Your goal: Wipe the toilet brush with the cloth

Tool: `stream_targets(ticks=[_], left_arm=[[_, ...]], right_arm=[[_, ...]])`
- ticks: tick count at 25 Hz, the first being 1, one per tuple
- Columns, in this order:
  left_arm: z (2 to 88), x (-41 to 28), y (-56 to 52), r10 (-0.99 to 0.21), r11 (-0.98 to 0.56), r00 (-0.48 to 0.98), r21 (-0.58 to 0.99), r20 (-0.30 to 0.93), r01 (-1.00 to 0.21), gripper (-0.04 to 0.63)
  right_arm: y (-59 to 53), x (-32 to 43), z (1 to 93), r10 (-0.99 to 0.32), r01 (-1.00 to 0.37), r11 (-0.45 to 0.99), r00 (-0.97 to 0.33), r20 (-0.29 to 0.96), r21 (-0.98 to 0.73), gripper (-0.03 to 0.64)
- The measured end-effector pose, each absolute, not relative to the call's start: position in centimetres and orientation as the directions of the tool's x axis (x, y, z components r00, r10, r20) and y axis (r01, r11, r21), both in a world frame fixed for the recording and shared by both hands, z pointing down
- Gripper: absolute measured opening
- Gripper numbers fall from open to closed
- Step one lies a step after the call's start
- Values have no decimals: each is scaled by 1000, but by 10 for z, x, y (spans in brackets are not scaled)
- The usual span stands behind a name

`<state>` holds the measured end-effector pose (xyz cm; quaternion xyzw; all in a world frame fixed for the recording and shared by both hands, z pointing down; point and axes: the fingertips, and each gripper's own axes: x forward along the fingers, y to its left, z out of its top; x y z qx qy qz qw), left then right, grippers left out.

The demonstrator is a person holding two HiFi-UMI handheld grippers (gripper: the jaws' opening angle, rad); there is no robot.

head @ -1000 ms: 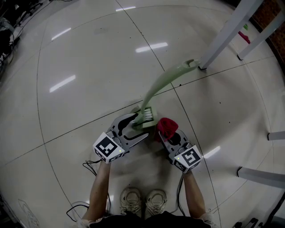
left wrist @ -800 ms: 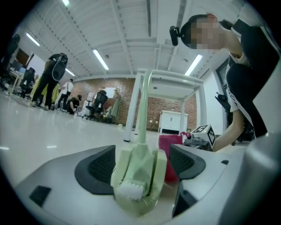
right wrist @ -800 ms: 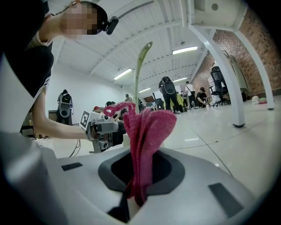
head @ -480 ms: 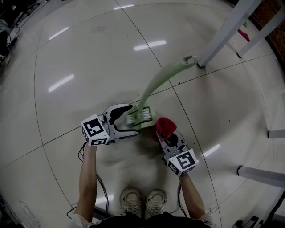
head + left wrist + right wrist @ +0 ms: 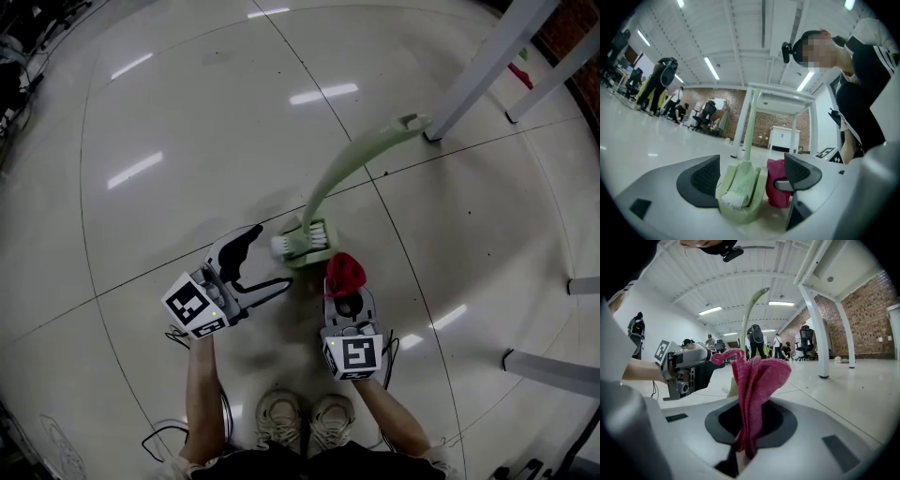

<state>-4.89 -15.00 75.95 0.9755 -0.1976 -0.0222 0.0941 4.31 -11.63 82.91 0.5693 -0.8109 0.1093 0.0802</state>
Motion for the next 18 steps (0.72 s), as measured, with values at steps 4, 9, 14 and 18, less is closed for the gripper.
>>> stream_targets(ticks=[4,9,14,18], left_arm=[[752,-68,-151,-454,-878,890,181,-27,-443,411],[748,-78,-157,-500,-855,865,181,-42,-486,410],[749,-75,-160,-498,-855,866,195,-44,-481,411],[752,-76,-161,-502,-851,863,206,-47,-484,410]], right_arm=[[-114,30,829,-906,-940,329,-340,253,-88,31],[-113,5,827,-895,-929,355,-371,247,-107,31],[-111,-21,824,-876,-906,409,-423,233,-109,31],[-113,-32,824,-877,-909,408,-416,241,-87,31]])
